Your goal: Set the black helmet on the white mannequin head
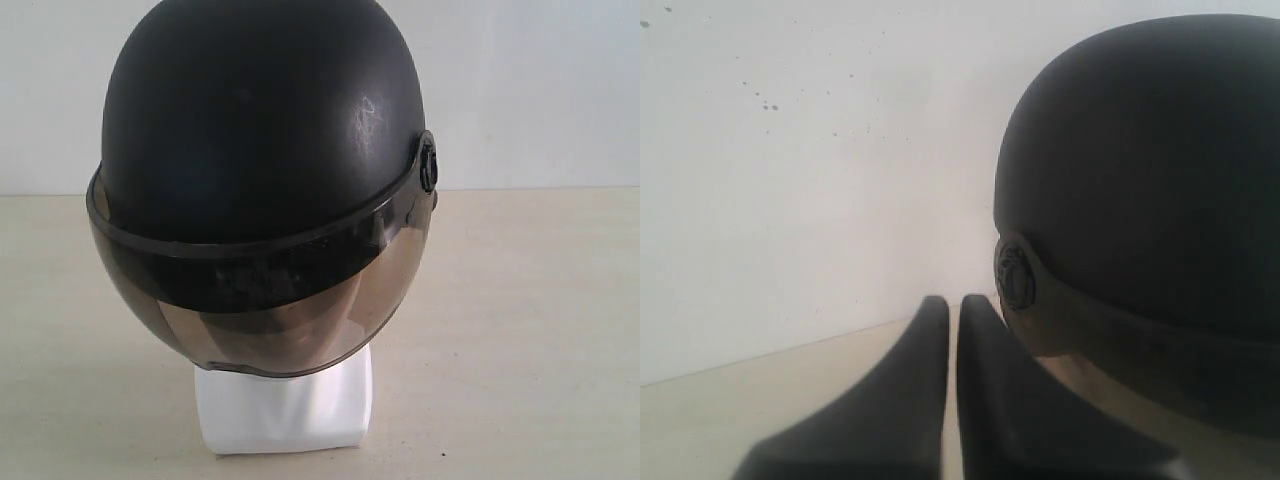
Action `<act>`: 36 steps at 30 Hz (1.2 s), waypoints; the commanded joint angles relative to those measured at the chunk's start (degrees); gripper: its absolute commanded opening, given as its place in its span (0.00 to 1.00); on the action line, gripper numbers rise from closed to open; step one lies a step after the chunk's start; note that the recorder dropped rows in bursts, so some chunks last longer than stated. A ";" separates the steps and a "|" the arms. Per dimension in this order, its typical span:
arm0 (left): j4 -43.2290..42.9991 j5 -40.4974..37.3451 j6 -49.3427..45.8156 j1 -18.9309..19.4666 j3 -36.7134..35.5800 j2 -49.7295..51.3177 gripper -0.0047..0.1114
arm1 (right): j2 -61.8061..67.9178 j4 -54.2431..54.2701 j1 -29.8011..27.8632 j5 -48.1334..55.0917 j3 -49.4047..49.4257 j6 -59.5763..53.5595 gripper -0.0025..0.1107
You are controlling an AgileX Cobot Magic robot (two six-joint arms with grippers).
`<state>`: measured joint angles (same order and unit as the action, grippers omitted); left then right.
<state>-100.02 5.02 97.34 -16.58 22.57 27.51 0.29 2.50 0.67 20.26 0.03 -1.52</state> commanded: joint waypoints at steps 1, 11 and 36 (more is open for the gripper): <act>0.08 -0.54 0.74 0.05 -0.21 -0.45 0.08 | -0.29 0.17 -0.12 -0.04 -0.03 -0.08 0.02; 0.08 -0.54 0.74 0.05 -0.21 -0.45 0.08 | -0.29 -0.07 -0.12 -0.62 -0.03 -0.08 0.02; 59.07 -16.30 -68.20 6.18 -2.61 -25.46 0.08 | -0.29 -0.07 -0.12 -1.13 -0.03 -0.08 0.02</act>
<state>-57.16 -4.55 60.24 -10.61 20.60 2.41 0.29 2.50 0.67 19.81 0.03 -1.52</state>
